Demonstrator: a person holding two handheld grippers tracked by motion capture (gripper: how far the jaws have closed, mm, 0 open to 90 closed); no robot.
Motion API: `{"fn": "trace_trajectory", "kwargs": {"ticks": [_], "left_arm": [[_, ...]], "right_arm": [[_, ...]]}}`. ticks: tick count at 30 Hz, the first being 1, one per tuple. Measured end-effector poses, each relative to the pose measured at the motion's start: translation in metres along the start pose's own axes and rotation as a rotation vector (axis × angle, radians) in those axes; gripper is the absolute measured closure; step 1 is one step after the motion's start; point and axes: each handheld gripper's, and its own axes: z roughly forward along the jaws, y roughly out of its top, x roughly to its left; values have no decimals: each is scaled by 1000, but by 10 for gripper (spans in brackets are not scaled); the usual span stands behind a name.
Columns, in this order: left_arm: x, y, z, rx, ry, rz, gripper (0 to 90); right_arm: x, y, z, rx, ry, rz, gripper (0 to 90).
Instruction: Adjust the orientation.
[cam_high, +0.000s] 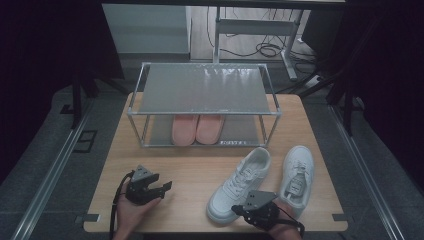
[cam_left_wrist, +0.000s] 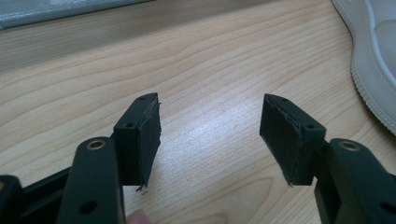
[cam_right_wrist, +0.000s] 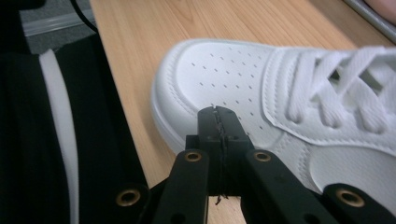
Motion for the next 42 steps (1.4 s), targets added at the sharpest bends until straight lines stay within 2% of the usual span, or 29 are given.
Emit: {"fn": "trace_trajectory", "kwargs": {"ticks": [1, 10, 22, 31, 42], "left_arm": [[0, 0, 0, 1, 0, 0, 390], [0, 0, 1, 5, 0, -2, 390], [5, -1, 1, 4, 5, -17, 390], [8, -1, 0, 2, 11, -25, 390], [9, -2, 0, 4, 13, -27, 390]], "right_arm": [[-1, -2, 2, 14, -6, 5, 900], [-3, -1, 3, 4, 8, 20, 900], [-8, 16, 24, -11, 4, 9, 900], [-19, 35, 45, -21, -6, 43, 900], [-30, 47, 61, -41, -31, 85, 900]]}}
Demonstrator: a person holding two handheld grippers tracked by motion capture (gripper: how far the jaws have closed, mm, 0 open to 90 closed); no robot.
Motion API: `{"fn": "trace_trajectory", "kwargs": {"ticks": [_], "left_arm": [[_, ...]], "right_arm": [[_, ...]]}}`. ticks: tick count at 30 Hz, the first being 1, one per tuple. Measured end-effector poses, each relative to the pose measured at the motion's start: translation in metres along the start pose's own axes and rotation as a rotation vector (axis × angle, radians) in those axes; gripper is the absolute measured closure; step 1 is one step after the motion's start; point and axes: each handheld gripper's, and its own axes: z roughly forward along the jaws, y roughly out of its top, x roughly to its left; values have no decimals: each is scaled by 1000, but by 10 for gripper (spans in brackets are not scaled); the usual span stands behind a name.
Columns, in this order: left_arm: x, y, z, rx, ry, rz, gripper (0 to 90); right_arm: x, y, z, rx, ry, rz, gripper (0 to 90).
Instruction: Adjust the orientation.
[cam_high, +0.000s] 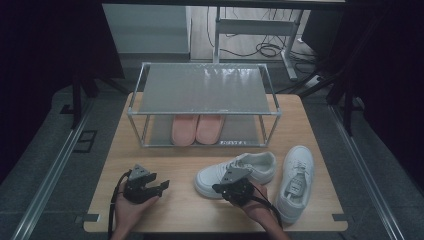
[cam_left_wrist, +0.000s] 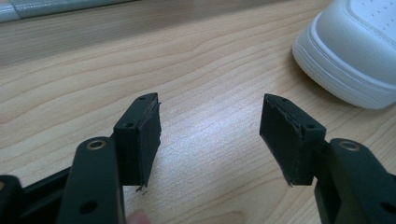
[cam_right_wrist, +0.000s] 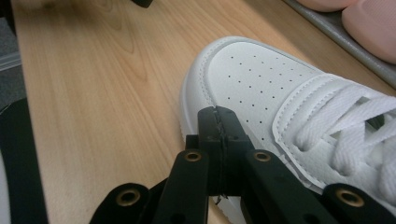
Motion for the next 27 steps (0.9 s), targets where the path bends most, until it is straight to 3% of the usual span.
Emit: {"fn": "trace_trajectory", "kwargs": {"ticks": [7, 10, 11, 14, 17, 18, 20, 21, 22, 27], "left_arm": [[0, 0, 0, -2, -1, 0, 390], [0, 0, 0, 0, 0, -1, 390], [0, 0, 0, 0, 0, -2, 390], [0, 0, 0, 0, 1, -1, 390], [-1, 0, 0, -2, 1, 0, 390], [-1, 0, 0, -1, 1, 1, 390], [-2, 0, 0, 2, 0, 2, 390], [-2, 0, 0, 2, -1, 2, 390], [-2, 0, 1, 2, -2, 2, 390], [-2, 0, 0, 2, 0, 1, 391]], "right_arm": [[0, 0, -7, -12, -31, -8, 900], [-5, -3, -32, -68, -51, 12, 900], [-11, -6, -49, -99, -70, 34, 900], [-25, -14, -77, -140, -112, 75, 900], [-36, -20, -93, -156, -142, 104, 900], [-48, -25, -107, -182, -134, 165, 900], [-51, -26, -113, -187, -154, 158, 900], [-58, -27, -123, -180, -192, 165, 900], [-58, -27, -123, -180, -192, 165, 900], [-81, -32, -143, -172, -240, 220, 900]]}}
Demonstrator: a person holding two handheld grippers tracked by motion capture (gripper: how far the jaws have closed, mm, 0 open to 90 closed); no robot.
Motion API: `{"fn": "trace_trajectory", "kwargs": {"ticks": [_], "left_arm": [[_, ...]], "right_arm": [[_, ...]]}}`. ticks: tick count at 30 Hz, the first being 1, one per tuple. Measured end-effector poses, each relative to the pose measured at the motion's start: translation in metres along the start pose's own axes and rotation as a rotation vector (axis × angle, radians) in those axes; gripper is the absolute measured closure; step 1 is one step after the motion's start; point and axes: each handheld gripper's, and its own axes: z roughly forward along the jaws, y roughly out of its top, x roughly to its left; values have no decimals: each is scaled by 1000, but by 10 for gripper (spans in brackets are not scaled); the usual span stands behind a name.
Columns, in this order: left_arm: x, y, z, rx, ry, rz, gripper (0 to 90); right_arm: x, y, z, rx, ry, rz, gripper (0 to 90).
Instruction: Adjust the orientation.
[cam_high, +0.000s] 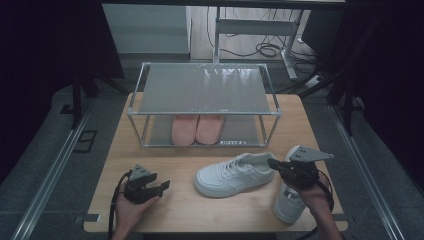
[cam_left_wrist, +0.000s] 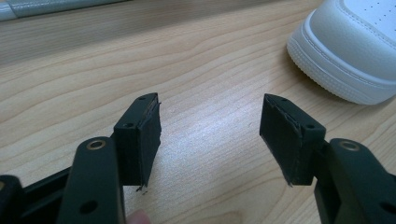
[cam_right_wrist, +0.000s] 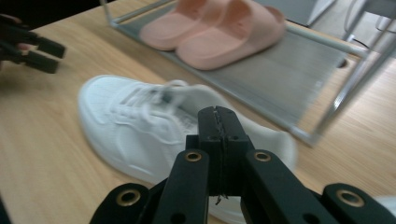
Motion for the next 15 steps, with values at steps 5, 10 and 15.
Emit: {"fn": "trace_trajectory", "kwargs": {"ticks": [5, 10, 15], "left_arm": [[0, 0, 0, 1, -1, 0, 391], [0, 0, 0, -1, 0, -1, 391], [0, 0, -1, -3, 0, -2, 390]], "right_arm": [[-15, -2, 2, 24, -29, 32, 900], [-27, -3, 9, 58, -57, 55, 900], [-30, 0, 14, 83, -66, 64, 900]]}}
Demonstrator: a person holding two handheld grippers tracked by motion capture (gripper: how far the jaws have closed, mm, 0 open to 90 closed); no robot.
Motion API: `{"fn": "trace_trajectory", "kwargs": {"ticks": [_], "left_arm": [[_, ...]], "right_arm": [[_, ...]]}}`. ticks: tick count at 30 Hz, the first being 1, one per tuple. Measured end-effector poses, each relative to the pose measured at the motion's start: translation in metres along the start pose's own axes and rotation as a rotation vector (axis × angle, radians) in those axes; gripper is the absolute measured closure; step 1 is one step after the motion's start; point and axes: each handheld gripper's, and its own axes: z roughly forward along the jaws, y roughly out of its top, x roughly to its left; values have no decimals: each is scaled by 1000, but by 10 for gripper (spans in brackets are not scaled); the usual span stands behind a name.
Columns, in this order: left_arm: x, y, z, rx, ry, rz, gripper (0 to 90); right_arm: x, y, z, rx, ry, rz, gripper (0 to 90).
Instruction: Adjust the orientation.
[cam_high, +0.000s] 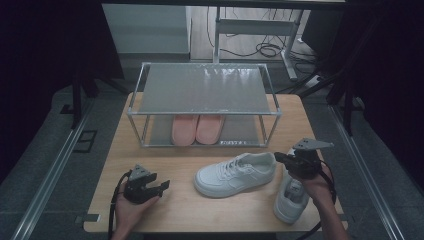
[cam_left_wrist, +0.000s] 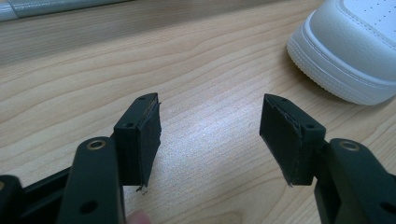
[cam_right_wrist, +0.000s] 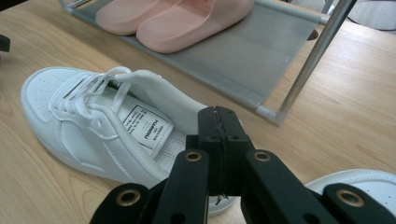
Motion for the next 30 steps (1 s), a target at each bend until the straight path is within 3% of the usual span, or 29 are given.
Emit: {"fn": "trace_trajectory", "kwargs": {"ticks": [14, 30], "left_arm": [[0, 0, -1, -3, -2, -1, 390], [1, 0, -1, -4, -1, -2, 391]], "right_arm": [[-3, -2, 14, 79, -41, 11, 900], [-9, -2, 25, 129, -80, 38, 900]]}}
